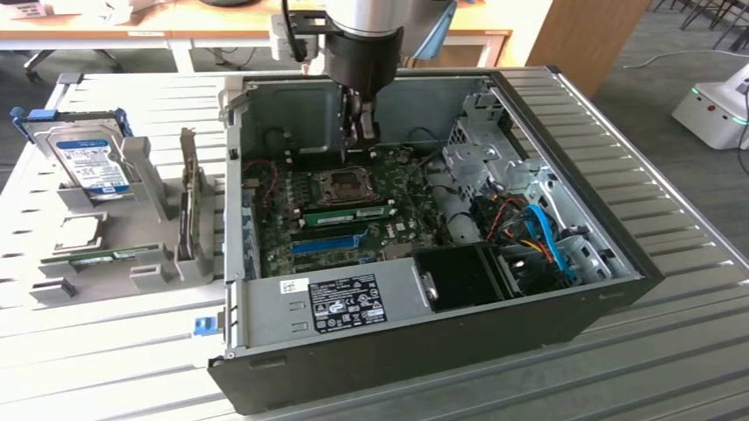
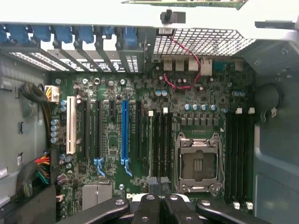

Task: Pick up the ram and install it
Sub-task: 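Press down the ram until it locks into place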

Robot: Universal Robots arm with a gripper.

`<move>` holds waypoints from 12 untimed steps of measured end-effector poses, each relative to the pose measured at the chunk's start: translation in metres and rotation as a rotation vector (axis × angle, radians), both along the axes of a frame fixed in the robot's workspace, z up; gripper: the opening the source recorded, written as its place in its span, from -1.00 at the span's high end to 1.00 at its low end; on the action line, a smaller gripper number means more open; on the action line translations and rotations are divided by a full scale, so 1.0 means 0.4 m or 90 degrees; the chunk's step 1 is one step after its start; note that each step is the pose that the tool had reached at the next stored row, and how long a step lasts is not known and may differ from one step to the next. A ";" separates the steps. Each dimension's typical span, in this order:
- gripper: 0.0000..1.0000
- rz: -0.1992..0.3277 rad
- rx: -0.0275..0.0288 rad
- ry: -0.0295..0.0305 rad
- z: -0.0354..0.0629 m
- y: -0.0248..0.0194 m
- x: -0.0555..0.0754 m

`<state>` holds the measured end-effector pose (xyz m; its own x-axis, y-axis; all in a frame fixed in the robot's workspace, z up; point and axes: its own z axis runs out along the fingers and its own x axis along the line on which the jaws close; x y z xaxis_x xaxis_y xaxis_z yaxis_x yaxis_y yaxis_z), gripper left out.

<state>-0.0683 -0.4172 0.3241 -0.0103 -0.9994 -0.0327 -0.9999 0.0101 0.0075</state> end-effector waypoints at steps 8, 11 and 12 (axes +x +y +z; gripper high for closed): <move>0.79 0.000 0.0000 0.0000 0.000 -0.001 0.023; 0.79 0.000 0.0000 0.0000 0.000 -0.001 0.025; 0.79 0.000 0.0000 0.0000 0.000 -0.001 0.025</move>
<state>-0.0583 -0.4177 0.3241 -0.0103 -0.9994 -0.0327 -0.9999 0.0101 0.0076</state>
